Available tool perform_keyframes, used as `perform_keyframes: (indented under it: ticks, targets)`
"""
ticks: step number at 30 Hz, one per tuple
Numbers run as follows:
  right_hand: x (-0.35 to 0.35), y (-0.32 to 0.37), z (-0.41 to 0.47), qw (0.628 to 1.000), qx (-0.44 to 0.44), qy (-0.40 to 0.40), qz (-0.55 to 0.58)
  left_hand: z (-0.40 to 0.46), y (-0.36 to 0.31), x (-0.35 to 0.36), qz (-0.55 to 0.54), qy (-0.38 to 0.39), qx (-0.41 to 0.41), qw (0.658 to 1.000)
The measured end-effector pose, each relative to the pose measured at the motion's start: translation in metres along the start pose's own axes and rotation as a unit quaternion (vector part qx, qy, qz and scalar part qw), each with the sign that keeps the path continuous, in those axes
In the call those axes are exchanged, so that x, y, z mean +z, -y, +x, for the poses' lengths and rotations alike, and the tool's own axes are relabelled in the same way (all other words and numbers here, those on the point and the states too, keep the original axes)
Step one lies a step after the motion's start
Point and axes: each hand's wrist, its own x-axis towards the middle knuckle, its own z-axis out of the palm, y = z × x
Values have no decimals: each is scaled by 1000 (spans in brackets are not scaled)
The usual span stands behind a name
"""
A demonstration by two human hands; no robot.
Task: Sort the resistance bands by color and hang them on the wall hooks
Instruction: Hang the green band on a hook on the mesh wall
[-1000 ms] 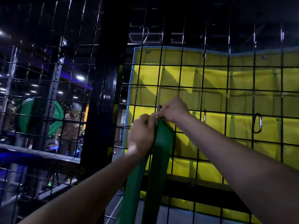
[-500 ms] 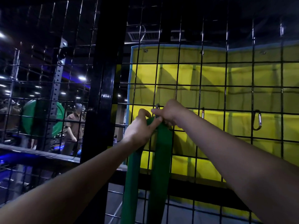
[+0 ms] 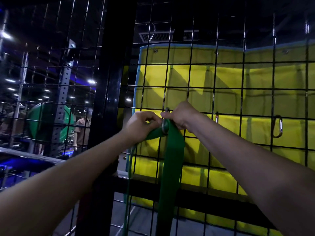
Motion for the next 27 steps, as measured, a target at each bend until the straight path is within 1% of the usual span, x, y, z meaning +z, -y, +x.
perform_keyframes:
  ticks: [3,8,11,16,18,20,22,25,27]
  targets:
    - [2,-2,2,1000,-8,-7,-12,11,-5,-7,59,36,11,998]
    - [-1,-3,0,998,-2,-17,-59,28,-17,-11,107,86,-42,990]
    - [0,-3,2,998,3,-17,-67,34,-23,-12,92,119,-91,984]
    - [0,-3,3,998,-5,-20,-61,32,-17,-11,82,144,-154,974]
    - [0,-5,5,998,-10,-22,-54,29,-13,-10,46,154,-177,971]
    - [-1,-7,7,998,-14,-17,-53,28,-14,-9,30,154,-184,970]
    - [-1,-7,8,998,-15,-13,-57,29,-17,-9,47,144,-180,972]
    - [-1,-8,7,998,-16,-13,-59,28,-21,-6,48,104,-182,977]
    - [-1,-8,6,998,-13,-13,-52,25,-23,-6,38,93,-195,976]
